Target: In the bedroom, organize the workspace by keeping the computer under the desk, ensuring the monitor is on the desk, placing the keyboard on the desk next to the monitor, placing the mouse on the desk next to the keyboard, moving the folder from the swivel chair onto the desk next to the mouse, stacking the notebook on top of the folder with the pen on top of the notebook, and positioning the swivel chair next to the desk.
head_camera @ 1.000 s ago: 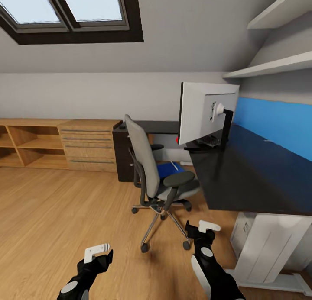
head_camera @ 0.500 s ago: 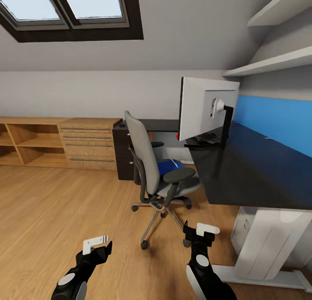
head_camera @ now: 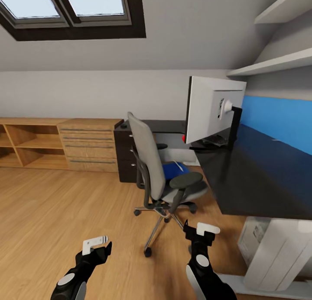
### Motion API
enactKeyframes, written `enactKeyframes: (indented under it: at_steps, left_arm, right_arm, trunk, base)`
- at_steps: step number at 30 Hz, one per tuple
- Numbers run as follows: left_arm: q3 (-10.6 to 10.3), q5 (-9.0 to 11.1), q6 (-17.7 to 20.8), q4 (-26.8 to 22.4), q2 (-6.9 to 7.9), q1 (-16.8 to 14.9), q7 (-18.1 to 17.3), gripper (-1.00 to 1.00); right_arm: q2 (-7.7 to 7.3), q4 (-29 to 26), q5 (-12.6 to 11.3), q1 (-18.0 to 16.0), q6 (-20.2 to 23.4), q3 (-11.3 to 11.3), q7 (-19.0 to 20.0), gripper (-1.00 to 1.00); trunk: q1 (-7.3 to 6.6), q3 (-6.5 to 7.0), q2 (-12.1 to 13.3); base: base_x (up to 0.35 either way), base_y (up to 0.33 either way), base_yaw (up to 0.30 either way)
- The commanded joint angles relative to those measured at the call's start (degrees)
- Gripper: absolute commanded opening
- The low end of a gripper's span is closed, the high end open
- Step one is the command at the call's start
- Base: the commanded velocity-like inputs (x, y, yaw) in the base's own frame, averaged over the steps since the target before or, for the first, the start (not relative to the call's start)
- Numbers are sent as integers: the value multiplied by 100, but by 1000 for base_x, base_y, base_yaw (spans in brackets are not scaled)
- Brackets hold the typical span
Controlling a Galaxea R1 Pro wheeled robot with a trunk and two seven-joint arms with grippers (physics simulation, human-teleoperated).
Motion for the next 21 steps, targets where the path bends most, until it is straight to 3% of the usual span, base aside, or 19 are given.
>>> enactKeyframes:
  at_steps: [1,21]
  left_arm:
    - [2,58,29,-4,-3,-3,29,100]
    - [2,52,20,2,-3,-3,29,100]
  right_arm:
    - [-4,1,-60,-5,-44,16,-24,100]
    - [-74,104,-75,-5,-53,-138,-20,100]
  trunk:
    - [1,-6,-2]
    - [1,-6,-2]
  base:
    - [141,21,0]
    - [14,2,0]
